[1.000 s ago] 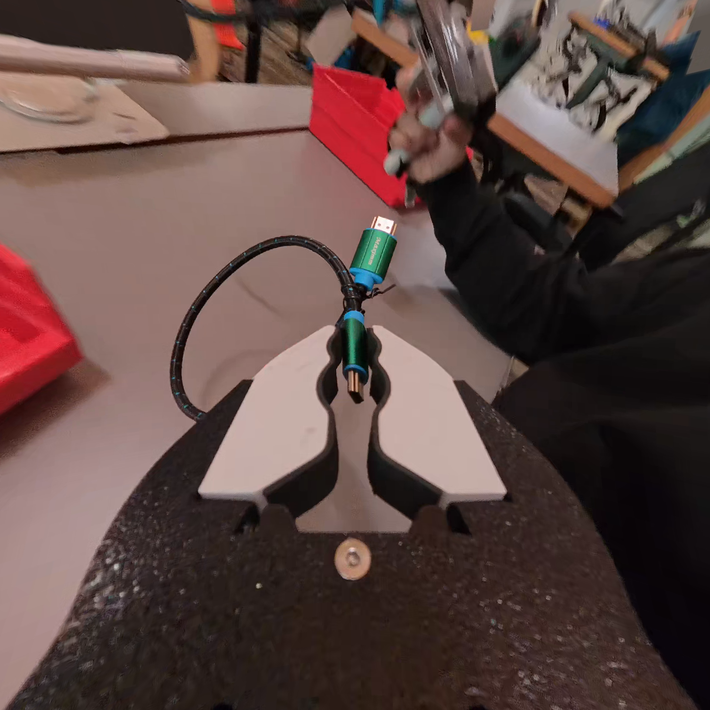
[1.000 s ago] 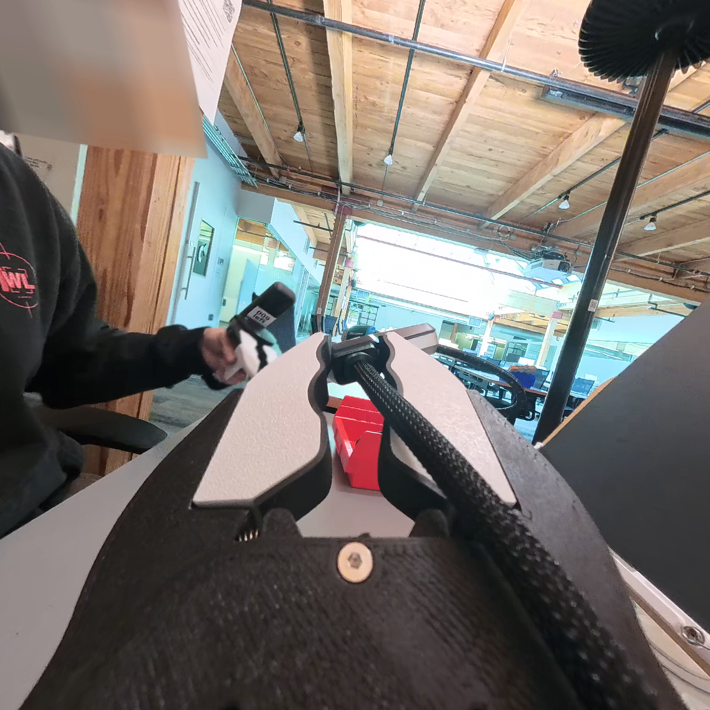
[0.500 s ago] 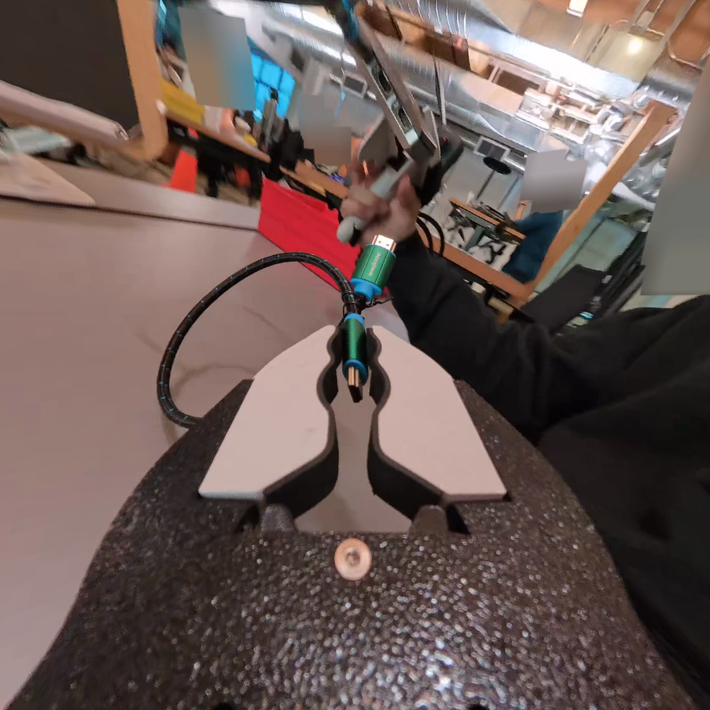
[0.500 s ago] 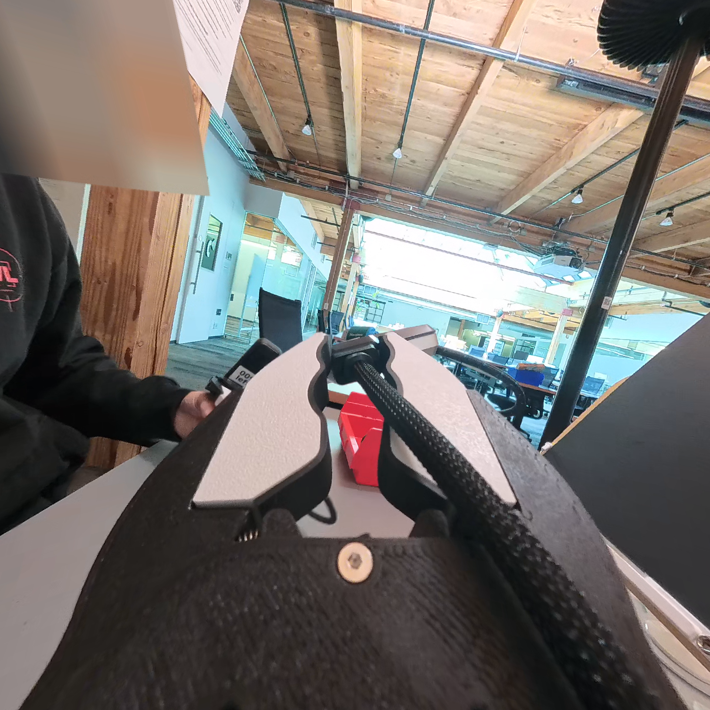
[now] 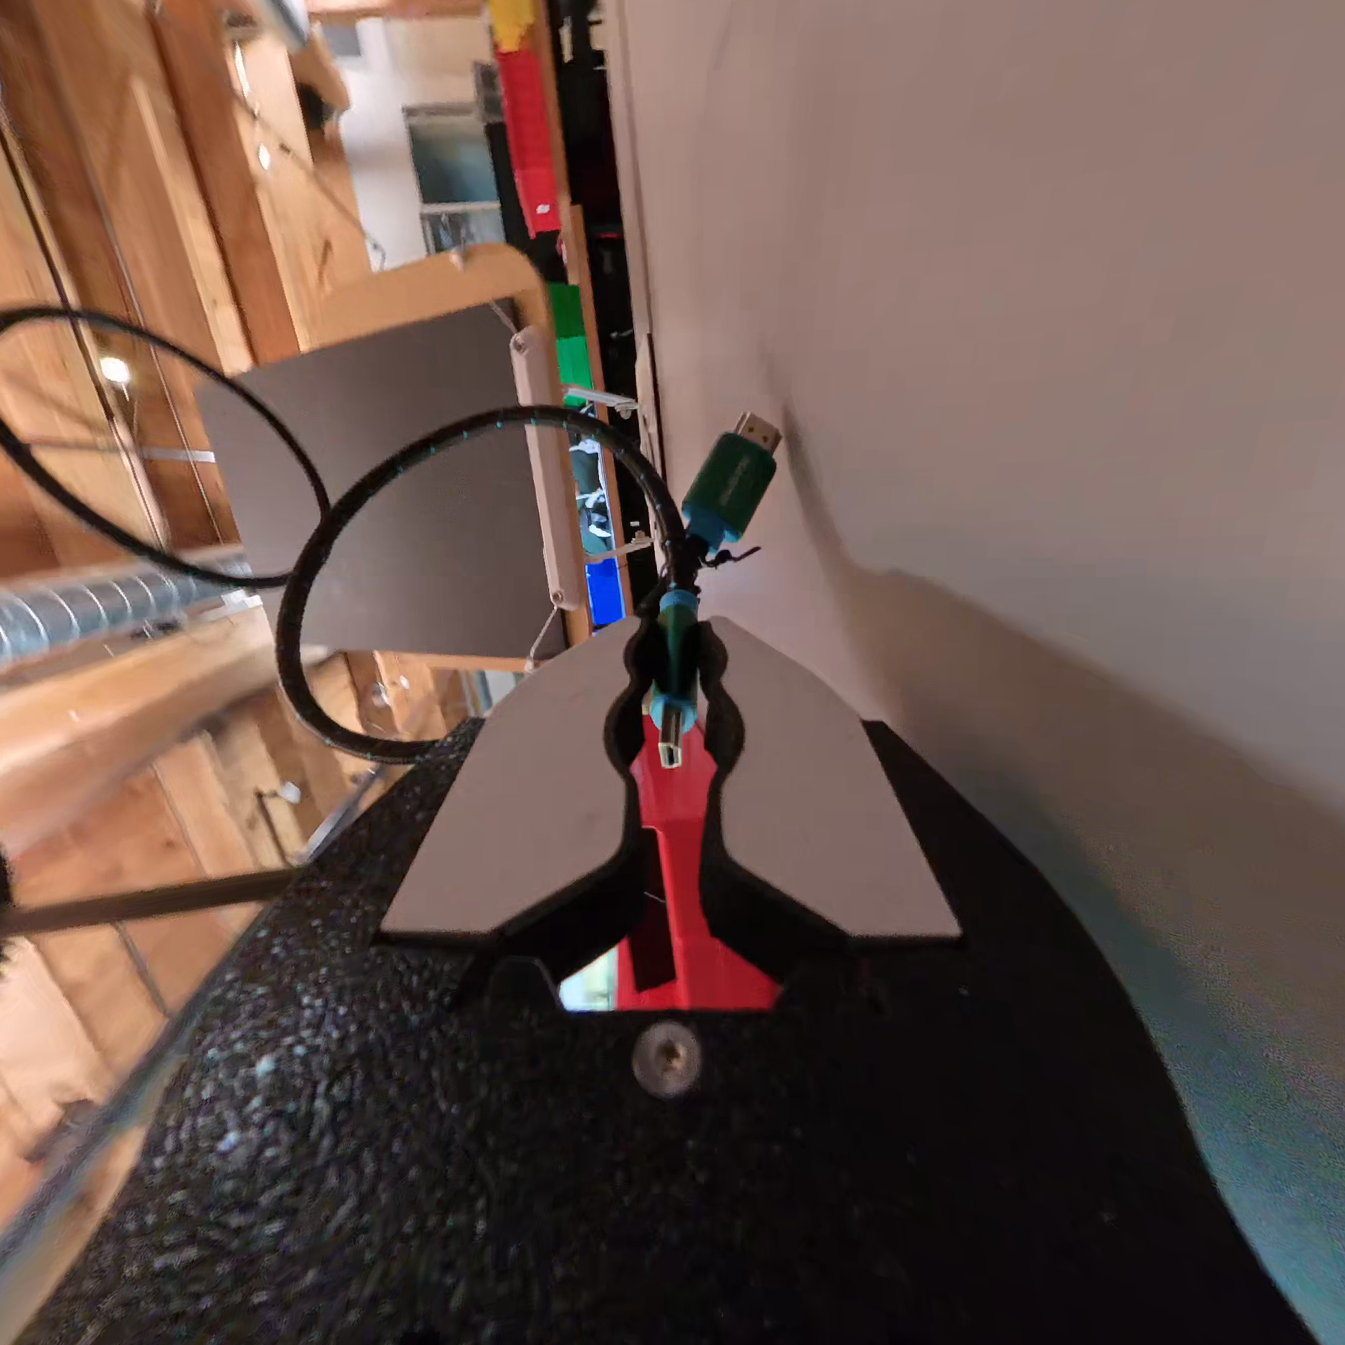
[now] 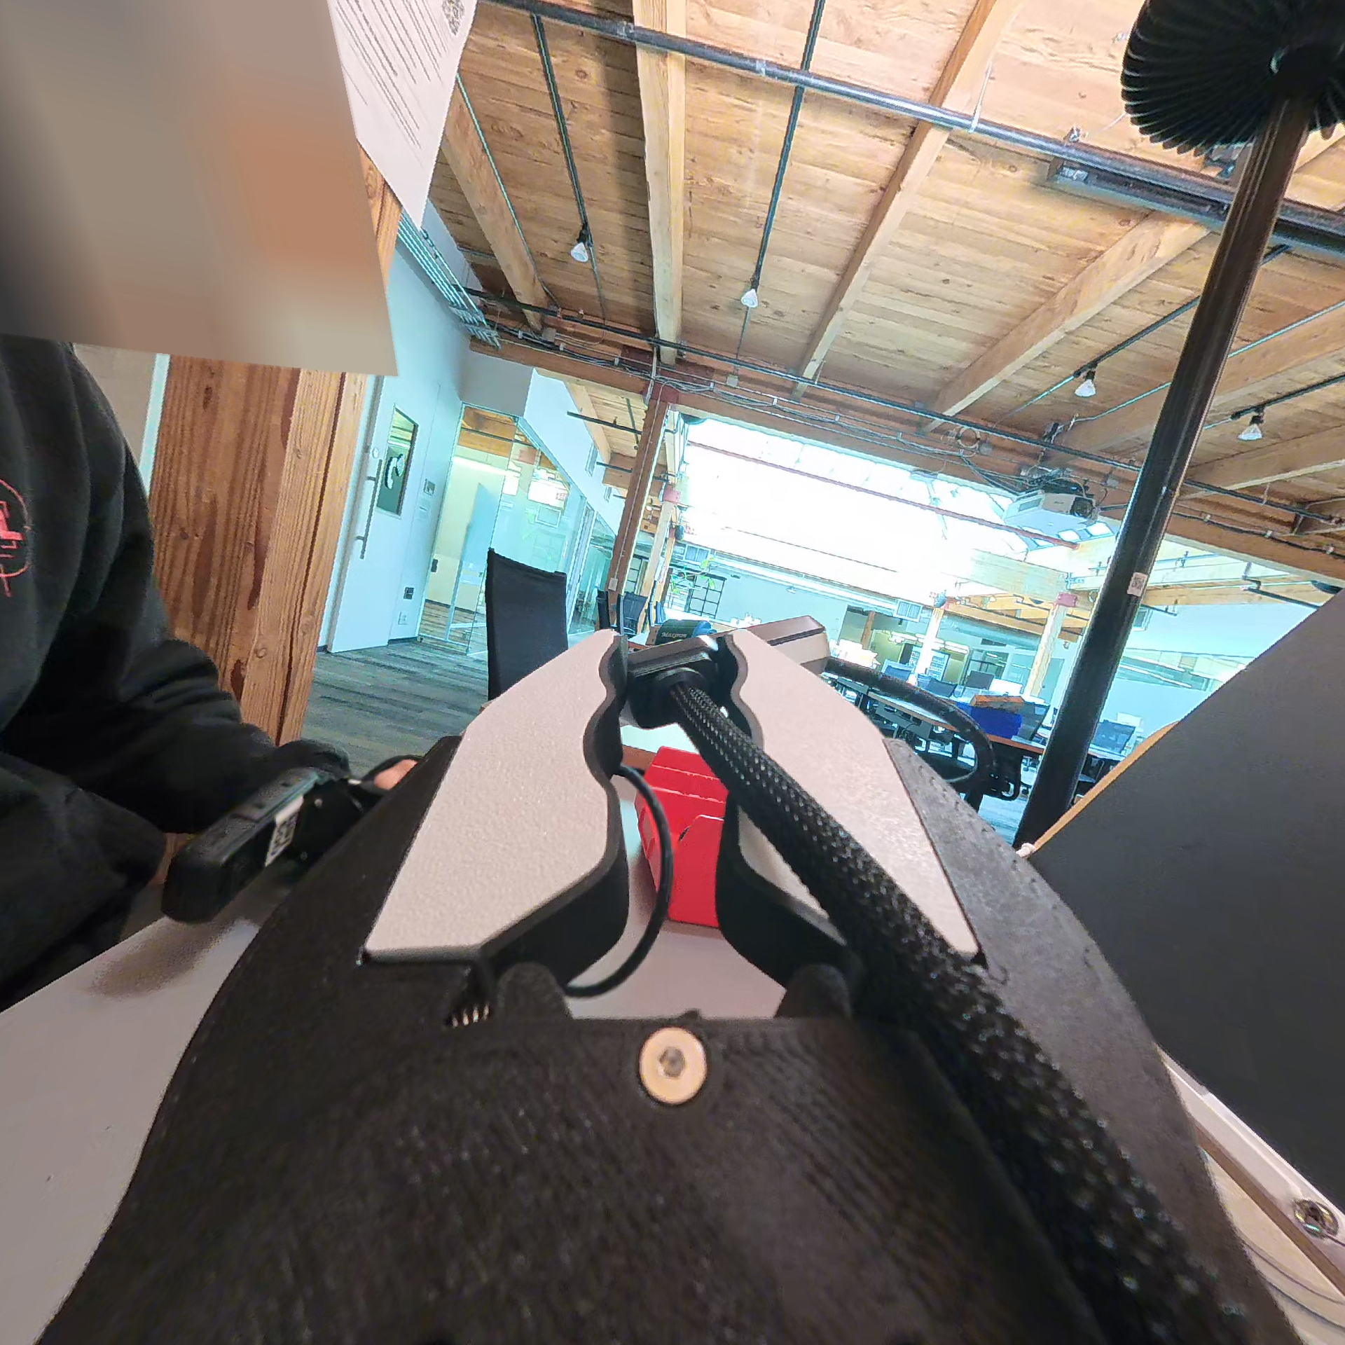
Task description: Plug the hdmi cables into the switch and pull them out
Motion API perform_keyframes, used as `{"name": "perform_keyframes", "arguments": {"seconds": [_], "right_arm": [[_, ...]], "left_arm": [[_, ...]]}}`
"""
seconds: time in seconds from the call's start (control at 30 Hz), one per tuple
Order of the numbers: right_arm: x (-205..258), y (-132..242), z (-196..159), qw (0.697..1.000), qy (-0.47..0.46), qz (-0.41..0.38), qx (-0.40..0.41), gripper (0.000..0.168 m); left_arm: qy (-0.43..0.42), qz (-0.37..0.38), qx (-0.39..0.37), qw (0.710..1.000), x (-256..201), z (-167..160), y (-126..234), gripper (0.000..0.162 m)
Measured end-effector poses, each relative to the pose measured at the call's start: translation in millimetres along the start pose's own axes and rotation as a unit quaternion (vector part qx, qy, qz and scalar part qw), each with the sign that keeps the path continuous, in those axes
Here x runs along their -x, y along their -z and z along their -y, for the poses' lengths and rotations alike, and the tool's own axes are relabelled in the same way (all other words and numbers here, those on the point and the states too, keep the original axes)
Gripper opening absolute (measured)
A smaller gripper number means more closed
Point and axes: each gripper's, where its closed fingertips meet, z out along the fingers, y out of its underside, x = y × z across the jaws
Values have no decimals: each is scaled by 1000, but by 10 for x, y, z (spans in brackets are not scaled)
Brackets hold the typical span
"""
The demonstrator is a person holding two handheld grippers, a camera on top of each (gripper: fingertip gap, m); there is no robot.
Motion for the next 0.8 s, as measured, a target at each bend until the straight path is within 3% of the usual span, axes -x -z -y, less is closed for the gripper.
{"name": "perform_keyframes", "arguments": {"seconds": [0.17,0.3,0.4,0.43,0.47,0.5,0.6,0.7,0.73,0.8], "right_arm": [[-9,26,22,1000,1,-2,-3,25],[-9,46,41,1000,2,-2,-6,25],[-15,68,72,1000,5,-5,-9,25],[-15,77,80,1000,6,-6,-9,25],[-17,86,90,1000,7,-6,-10,25],[-20,93,96,1000,7,-7,-11,25],[-20,99,101,1000,6,-7,-12,25],[-13,90,89,1000,6,-4,-10,25],[-12,85,87,1000,5,-4,-10,25],[-6,74,83,1000,5,-2,-10,24]], "left_arm": [[-131,6,-18,991,92,-31,-88,11],[-272,84,-77,955,330,120,-87,11],[-314,82,-143,935,222,214,-28,12],[-322,83,-147,932,212,193,-23,15],[-323,81,-147,931,209,154,-27,29],[-319,64,-145,934,187,94,-38,42],[-272,7,-150,950,147,-72,-32,59],[-229,-92,-87,965,87,-490,-89,57],[-187,-134,-53,972,74,-672,-102,54],[-25,-205,-9,978,102,-830,-77,48]]}}
